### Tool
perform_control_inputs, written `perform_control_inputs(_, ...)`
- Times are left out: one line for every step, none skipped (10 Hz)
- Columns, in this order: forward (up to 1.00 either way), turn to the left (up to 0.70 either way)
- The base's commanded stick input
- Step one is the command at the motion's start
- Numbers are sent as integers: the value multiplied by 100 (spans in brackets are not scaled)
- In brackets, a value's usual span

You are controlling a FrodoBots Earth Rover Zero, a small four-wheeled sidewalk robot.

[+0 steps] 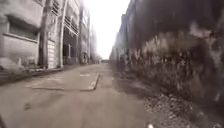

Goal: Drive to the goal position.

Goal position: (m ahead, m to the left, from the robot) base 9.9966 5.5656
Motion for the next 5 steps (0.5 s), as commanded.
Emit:
perform_control_inputs(50, 0)
perform_control_inputs(50, 0)
perform_control_inputs(50, 0)
perform_control_inputs(50, 0)
perform_control_inputs(50, 0)
